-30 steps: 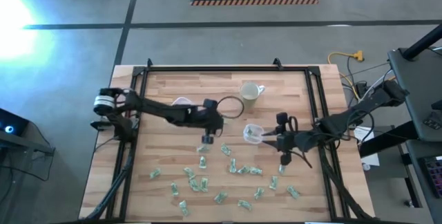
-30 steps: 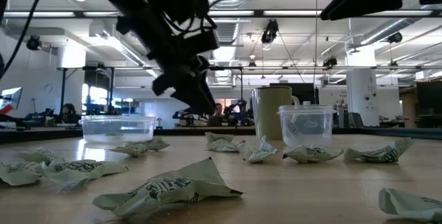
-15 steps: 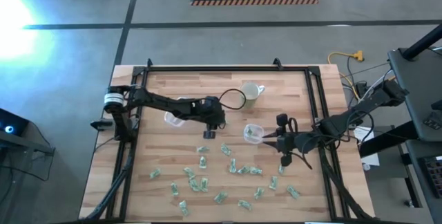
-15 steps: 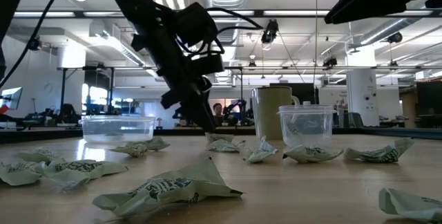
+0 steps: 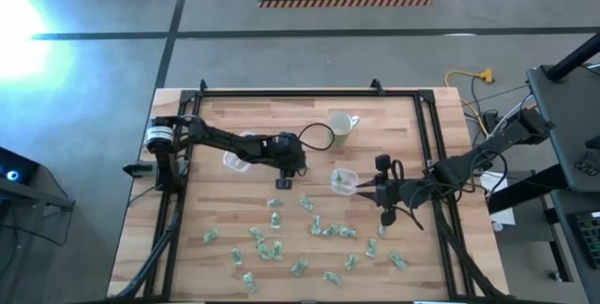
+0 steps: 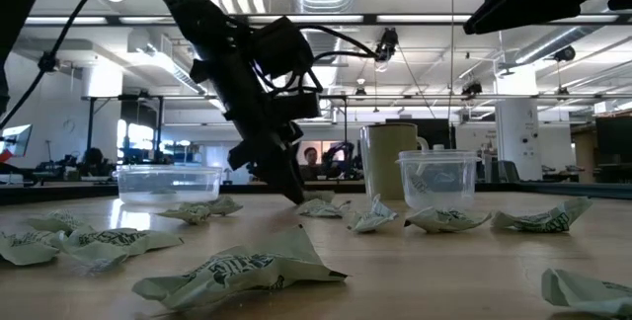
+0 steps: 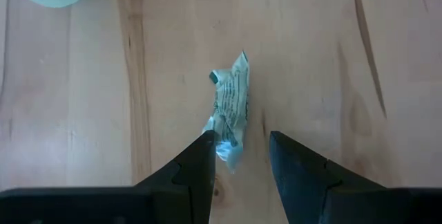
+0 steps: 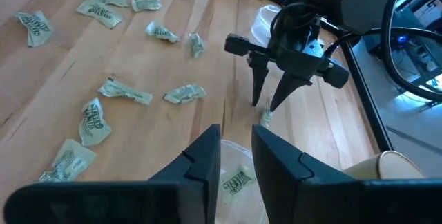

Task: Pick and place Stevia / Truvia into bins
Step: Put the stevia packet into the left transparent container

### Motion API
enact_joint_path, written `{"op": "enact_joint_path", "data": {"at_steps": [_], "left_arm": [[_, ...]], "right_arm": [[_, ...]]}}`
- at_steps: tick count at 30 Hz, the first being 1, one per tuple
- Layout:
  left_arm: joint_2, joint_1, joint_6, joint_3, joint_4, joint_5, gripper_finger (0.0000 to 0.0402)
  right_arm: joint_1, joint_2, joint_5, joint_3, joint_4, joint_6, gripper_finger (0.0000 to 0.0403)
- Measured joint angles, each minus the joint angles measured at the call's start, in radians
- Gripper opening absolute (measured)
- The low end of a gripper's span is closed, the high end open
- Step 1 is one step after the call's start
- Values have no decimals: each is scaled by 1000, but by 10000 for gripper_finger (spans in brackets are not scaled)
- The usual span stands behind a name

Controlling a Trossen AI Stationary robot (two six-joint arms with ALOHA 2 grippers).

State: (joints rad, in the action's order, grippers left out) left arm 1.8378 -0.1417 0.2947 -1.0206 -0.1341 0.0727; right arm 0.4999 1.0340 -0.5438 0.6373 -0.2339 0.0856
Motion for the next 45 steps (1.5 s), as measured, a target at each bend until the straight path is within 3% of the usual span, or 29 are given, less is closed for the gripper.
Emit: {"op": "enact_joint_path", "data": {"at_steps": [6, 15, 29, 38, 45], "left_arm": [[0, -2, 0, 0, 0, 29, 106], [0, -3, 8, 0, -5, 97, 5], [-105, 31, -2, 8, -15, 141, 0], [-81, 34, 44, 13, 3, 140, 1], [-43, 33, 82, 13, 48, 141, 64]], "right_arm": [[0, 0, 0, 0, 0, 0, 70], [0, 0, 0, 0, -1, 0, 64], [0, 0, 0, -6, -2, -8, 65], [0, 0, 0, -6, -1, -14, 62], [0, 0, 0, -8, -2, -15, 60]]}}
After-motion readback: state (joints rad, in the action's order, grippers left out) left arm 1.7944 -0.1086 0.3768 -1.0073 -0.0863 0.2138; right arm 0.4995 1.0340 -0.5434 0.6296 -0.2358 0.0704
